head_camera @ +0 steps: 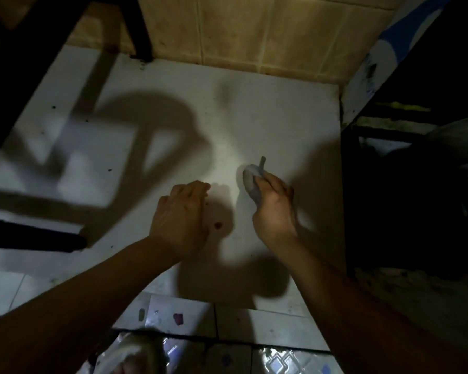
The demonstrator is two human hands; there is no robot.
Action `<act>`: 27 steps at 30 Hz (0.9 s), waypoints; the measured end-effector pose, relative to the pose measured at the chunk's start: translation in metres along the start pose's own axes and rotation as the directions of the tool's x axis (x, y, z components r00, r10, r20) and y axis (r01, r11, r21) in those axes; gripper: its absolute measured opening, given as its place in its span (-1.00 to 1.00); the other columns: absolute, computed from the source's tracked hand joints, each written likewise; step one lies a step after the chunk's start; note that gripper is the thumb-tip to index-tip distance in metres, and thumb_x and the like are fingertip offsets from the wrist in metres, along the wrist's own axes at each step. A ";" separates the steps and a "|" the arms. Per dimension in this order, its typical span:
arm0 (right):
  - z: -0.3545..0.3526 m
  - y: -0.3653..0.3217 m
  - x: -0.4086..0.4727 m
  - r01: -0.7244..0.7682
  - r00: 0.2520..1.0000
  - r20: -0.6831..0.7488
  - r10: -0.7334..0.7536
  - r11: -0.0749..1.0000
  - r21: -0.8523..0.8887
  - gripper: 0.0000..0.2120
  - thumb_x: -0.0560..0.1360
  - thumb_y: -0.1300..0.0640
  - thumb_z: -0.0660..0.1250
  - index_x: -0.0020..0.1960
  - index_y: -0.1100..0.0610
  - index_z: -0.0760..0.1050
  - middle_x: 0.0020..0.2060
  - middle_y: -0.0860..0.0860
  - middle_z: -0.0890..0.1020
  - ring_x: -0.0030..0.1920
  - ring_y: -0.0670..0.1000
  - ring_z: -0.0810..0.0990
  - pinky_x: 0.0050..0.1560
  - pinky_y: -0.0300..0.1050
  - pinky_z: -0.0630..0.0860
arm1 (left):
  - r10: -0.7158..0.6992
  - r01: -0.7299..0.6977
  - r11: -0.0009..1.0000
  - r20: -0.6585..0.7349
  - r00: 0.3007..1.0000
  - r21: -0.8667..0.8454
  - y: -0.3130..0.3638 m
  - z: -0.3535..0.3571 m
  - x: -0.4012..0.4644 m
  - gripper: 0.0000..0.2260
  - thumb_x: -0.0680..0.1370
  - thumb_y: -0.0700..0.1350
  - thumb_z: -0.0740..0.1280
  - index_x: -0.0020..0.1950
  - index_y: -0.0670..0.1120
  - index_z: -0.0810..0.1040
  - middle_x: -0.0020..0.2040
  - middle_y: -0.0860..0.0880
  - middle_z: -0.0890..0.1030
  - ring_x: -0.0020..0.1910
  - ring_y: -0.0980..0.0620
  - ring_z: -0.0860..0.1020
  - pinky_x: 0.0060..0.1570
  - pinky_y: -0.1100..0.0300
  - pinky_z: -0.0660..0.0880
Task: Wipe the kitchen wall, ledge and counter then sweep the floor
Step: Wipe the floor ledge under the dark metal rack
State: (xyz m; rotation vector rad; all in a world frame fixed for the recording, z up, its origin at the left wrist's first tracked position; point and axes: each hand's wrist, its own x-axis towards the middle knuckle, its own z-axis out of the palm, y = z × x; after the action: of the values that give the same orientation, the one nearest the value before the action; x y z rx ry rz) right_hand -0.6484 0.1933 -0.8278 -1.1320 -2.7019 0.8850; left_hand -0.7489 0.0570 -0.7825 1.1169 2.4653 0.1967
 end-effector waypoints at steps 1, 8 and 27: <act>0.002 -0.004 -0.001 0.018 1.000 0.000 -0.018 1.000 -0.018 -0.33 0.48 0.40 0.22 0.49 -0.06 0.20 0.45 -0.12 0.22 0.39 0.07 0.17 0.36 -0.11 0.34 | -0.008 0.008 1.000 0.006 1.000 0.007 -0.005 0.000 -0.005 -0.36 0.47 -0.06 0.37 0.48 -0.03 0.14 0.44 -0.01 0.26 0.40 -0.03 0.23 0.32 0.06 0.23; 0.023 -0.022 0.033 0.168 0.984 -0.046 -0.173 0.980 -0.103 -0.34 0.45 0.43 0.21 0.48 0.02 0.23 0.45 -0.04 0.26 0.29 0.11 0.27 0.32 -0.11 0.32 | -0.067 0.063 0.997 -0.101 0.993 -0.044 -0.046 0.010 -0.001 -0.42 0.46 -0.09 0.35 0.44 -0.02 0.22 0.40 0.00 0.32 0.34 -0.03 0.29 0.29 0.11 0.26; 0.063 -0.023 0.067 0.386 0.923 0.070 -0.379 0.906 -0.172 -0.39 0.35 0.19 0.05 0.39 -0.03 0.39 0.38 0.01 0.37 0.24 0.13 0.34 0.28 -0.06 0.34 | -0.110 0.091 0.990 -0.190 0.976 -0.107 -0.097 0.043 0.019 -0.49 0.43 -0.17 0.35 0.35 0.00 0.31 0.28 0.01 0.41 0.26 -0.03 0.37 0.23 0.08 0.36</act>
State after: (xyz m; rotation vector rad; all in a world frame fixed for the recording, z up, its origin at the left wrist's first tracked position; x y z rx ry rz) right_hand -0.7293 0.1956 -0.8771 -0.5695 -2.9317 0.6092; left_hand -0.8072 0.0044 -0.8560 0.9696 2.6453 0.4099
